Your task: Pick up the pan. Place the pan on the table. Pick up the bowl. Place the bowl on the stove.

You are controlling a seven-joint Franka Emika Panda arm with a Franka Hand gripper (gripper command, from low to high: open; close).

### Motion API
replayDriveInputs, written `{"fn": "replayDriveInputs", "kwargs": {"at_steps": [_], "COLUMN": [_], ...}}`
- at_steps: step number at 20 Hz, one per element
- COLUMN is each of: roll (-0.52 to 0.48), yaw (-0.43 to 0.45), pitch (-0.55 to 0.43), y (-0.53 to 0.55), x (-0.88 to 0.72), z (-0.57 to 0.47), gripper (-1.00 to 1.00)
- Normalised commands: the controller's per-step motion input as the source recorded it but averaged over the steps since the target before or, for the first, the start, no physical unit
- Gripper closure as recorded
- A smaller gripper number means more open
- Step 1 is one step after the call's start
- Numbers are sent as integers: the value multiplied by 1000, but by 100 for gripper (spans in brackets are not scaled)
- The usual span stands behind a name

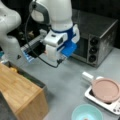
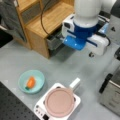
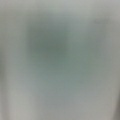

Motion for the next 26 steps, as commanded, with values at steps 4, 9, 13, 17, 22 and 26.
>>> {"fn": "replayDriveInputs", "kwargs": {"at_steps": [4, 9, 13, 17, 22, 26], "roll": [-146, -172, -186, -219, -152, -103], "yaw": [-79, -18, 84, 153, 142, 140], "pitch": [14, 84, 76, 87, 89, 76], "y": [148, 206, 183, 113, 85, 110], "x": [318, 344, 387, 355, 341, 376], "z": [-131, -21, -18, 30, 54, -10], "gripper": [-100, -100, -100, -100, -100, -100]}}
